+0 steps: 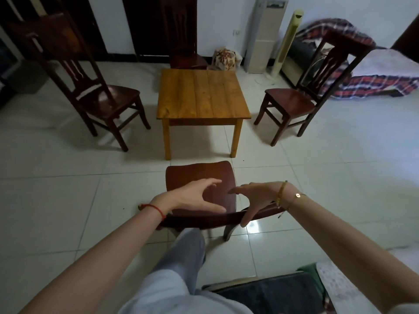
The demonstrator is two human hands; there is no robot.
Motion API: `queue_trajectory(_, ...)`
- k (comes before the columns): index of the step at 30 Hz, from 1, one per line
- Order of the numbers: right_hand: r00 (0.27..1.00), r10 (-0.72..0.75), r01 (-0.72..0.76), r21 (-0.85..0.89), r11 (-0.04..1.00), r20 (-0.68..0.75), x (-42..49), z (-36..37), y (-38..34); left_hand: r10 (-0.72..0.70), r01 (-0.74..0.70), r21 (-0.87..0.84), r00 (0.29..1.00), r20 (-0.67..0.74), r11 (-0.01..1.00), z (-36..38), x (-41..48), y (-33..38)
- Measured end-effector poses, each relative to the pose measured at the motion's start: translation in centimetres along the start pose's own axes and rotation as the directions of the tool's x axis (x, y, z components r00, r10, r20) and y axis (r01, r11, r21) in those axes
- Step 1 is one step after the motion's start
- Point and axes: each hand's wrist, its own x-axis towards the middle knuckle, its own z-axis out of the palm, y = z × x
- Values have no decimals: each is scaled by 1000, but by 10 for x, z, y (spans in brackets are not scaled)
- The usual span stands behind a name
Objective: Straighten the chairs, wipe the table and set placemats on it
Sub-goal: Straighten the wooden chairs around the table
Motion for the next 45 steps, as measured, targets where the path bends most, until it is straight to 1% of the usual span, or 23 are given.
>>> queue_trajectory(4,1000,-25,25,4,1000,-8,-2,13,6,-9,7,59,999,38,998,16,2,3)
queue_trajectory(10,991,-88,98,101,990,-103,-3,37,11,-37,26,284,999,34,958,33,-3,-3)
queue_trajectory(12,981,-108,120,62,991,-160,-2,50,13,-71,49,364,996,47,930,38,-6,-8)
queue_trajectory(14,959,-123,123,-17,992,-257,-1,63,13,-124,93,423,991,46,901,43,-12,-15)
queue_trajectory(17,895,-123,68,-141,988,-429,1,76,11,-137,139,492,990,-40,859,49,-20,-18)
queue_trajectory(19,862,-126,42,-178,983,-491,2,78,10,-116,142,494,990,-84,858,50,-23,-15)
queue_trajectory(21,854,-118,31,-176,984,-508,4,78,11,-110,143,481,989,-96,865,52,-24,-14)
queue_trajectory(26,856,-78,-8,-164,986,-511,14,70,10,-85,129,459,990,-116,879,42,-22,-15)
queue_trajectory(28,859,-70,-20,-170,985,-507,22,62,11,-79,124,477,990,-113,870,32,-19,-15)
queue_trajectory(31,863,-74,-17,-176,984,-499,30,46,11,-74,122,472,990,-118,873,13,-10,-16)
queue_trajectory(33,853,-84,-9,-175,984,-515,38,34,14,-77,127,465,989,-126,876,1,1,-19)
queue_trajectory(37,839,-108,9,-185,983,-533,58,-5,25,-79,139,445,985,-150,884,-32,30,-26)
queue_trajectory(41,834,-99,-21,-211,977,-542,84,-51,41,-65,148,439,978,-198,886,-66,64,-34)
queue_trajectory(45,822,-72,-59,-210,976,-565,118,-86,65,-56,149,461,977,-208,875,-93,105,-43)
